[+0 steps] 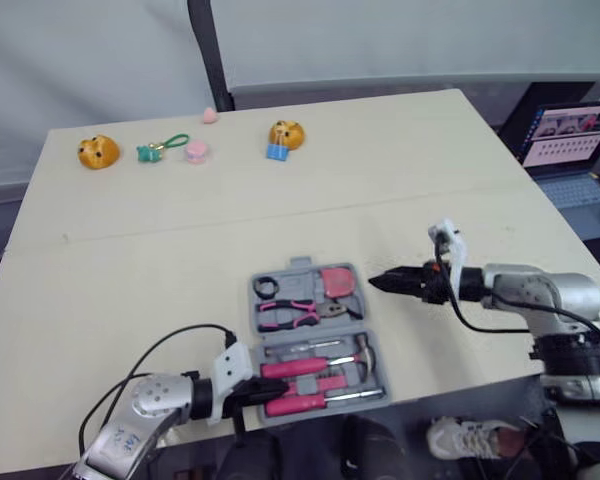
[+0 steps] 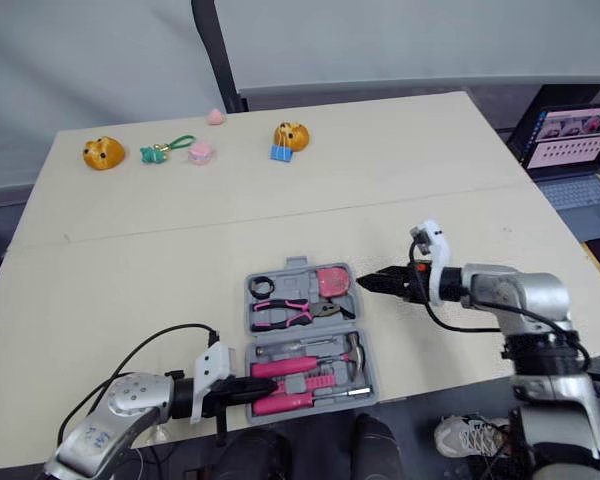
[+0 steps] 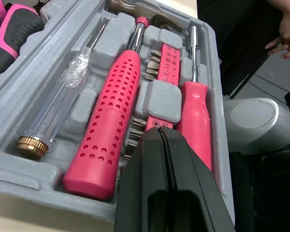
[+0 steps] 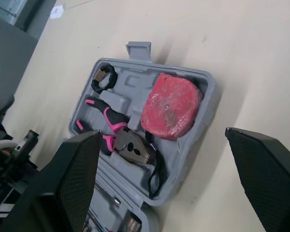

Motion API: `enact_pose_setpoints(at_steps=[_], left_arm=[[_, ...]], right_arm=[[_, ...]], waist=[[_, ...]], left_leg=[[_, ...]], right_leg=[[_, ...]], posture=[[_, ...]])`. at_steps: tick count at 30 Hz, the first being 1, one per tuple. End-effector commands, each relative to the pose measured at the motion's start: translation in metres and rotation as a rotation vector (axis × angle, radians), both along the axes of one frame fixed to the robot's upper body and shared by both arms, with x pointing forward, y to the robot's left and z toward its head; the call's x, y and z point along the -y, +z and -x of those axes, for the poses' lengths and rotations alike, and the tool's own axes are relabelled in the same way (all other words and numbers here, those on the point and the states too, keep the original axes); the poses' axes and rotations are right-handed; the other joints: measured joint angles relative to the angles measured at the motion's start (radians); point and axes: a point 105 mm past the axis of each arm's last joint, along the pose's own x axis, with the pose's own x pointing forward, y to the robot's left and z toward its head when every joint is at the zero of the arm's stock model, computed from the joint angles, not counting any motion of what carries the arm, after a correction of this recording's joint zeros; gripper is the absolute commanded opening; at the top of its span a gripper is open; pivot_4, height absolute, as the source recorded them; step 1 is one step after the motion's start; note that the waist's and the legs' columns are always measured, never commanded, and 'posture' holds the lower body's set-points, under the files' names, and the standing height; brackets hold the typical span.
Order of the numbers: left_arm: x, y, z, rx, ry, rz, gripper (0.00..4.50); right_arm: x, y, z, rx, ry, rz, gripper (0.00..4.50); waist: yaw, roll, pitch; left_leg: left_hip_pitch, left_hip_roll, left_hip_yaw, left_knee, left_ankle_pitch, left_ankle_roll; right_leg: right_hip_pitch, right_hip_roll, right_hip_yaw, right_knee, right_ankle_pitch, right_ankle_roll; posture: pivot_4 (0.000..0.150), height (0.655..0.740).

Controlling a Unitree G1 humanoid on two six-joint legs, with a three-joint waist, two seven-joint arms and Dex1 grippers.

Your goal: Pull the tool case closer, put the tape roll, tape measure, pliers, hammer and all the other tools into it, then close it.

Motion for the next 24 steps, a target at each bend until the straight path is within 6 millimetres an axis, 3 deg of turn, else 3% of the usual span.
enact_pose_setpoints(at_steps=[1,14,24], left_arm=[[-0.005,-0.015,0.009,-0.052,0.005,-0.065,0.00],[-0.015,-0.011,0.019,-0.070,0.040,-0.114,0.00],[-0.021,-0.006,0.018,-0.062,0.080,-0.159,0.00]], right_arm=[[-0.009,-0.001,-0.007,-0.028,0.033,-0.035,4.44],[-0.034,-0.027,-0.038,-0.043,0.063,-0.022,4.44],[-0.068,-0.015,-0.042,-0.011,0.184,-0.094,4.44]], waist=[[-0.006,0.000,0.000],[-0.022,0.000,0.000],[-0.041,0.001,0.000]], left_leg=[[0.000,0.000,0.000,0.000,0.000,0.000],[0.000,0.000,0.000,0.000,0.000,0.000],[0.000,0.001,0.000,-0.001,0.000,0.000]], right_leg=[[0.000,0.000,0.000,0.000,0.000,0.000],[0.000,0.000,0.000,0.000,0.000,0.000],[0.000,0.000,0.000,0.001,0.000,0.000]], posture=[[0.150,0.7155],[0.150,0.7155],[0.150,0.7155]])
